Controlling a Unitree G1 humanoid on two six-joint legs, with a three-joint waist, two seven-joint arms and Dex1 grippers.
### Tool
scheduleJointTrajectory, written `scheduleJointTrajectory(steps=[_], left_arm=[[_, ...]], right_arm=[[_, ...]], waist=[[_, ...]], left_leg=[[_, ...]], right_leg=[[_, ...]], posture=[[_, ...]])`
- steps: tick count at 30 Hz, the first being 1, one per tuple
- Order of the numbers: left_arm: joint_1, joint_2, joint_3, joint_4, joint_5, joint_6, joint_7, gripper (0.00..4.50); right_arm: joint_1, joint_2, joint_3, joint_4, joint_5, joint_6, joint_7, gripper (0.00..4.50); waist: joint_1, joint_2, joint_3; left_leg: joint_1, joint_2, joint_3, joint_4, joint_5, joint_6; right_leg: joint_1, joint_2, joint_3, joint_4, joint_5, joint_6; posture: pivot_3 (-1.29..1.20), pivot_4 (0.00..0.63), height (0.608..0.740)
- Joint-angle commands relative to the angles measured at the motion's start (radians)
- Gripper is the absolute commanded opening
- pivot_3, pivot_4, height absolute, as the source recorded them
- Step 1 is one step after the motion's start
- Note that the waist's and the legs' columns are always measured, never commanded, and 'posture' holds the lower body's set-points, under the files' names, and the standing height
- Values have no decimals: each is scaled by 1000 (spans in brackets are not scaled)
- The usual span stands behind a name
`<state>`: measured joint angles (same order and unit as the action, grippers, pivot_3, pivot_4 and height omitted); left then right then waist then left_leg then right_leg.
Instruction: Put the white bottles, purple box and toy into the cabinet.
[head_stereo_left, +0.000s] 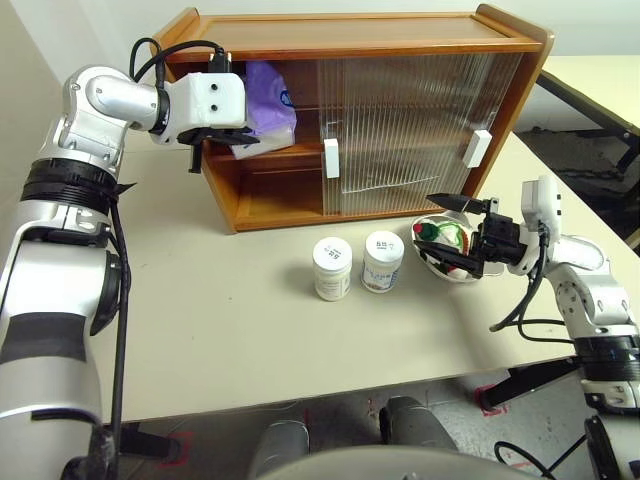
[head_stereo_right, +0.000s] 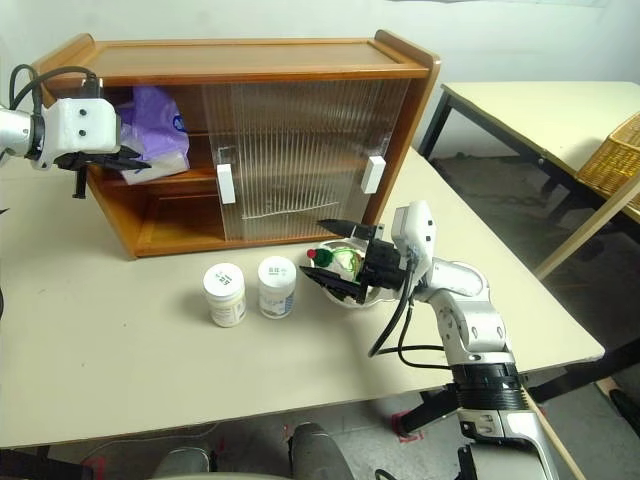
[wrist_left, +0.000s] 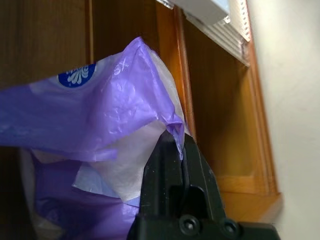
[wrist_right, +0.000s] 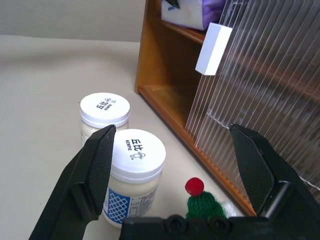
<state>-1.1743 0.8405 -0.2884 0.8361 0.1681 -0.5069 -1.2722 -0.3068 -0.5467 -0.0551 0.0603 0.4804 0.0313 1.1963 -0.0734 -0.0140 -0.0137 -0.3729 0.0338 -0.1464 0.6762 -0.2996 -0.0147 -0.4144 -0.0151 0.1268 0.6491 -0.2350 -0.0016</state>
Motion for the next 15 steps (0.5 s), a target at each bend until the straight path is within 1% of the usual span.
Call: scheduleJointTrajectory(steps=[1,2,7,10,13,15], left_arm=[[-15,-3,2,23,31,-27,24,1399],[-14,-3,2,23,32,-30,25,1681],[-7,-9,8,14,30,-31,19,3532],[0,-11,9,5,26,-33,15,4474],[7,-22,24,-11,1,-29,18,4474],[15,-48,64,-47,-64,5,12,4474]], right_arm=[[3,0,5,-10,2,9,-1,4500],[2,0,5,-9,2,9,-1,4500],[0,-2,3,-6,3,9,1,4500],[1,-1,4,-9,3,11,0,4500],[2,0,6,-12,3,13,0,4500],[4,1,8,-13,3,14,1,4500]], waist=[[-1,0,0],[-1,0,0],[-1,0,0],[-1,0,0],[-1,0,0],[1,0,0]], left_leg=[[0,0,0,0,0,1],[0,0,0,0,1,1],[0,0,0,0,1,2],[0,0,0,0,1,2],[-1,0,0,0,1,2],[-1,0,0,0,1,2]], right_leg=[[0,0,0,0,0,0],[0,0,0,0,0,1],[0,0,0,0,1,1],[0,0,0,0,1,1],[0,0,0,0,1,1],[0,0,0,0,1,1]], posture=[[-144,0,740],[-144,0,740],[-144,0,740],[-142,0,740],[-141,0,740],[-137,0,740]])
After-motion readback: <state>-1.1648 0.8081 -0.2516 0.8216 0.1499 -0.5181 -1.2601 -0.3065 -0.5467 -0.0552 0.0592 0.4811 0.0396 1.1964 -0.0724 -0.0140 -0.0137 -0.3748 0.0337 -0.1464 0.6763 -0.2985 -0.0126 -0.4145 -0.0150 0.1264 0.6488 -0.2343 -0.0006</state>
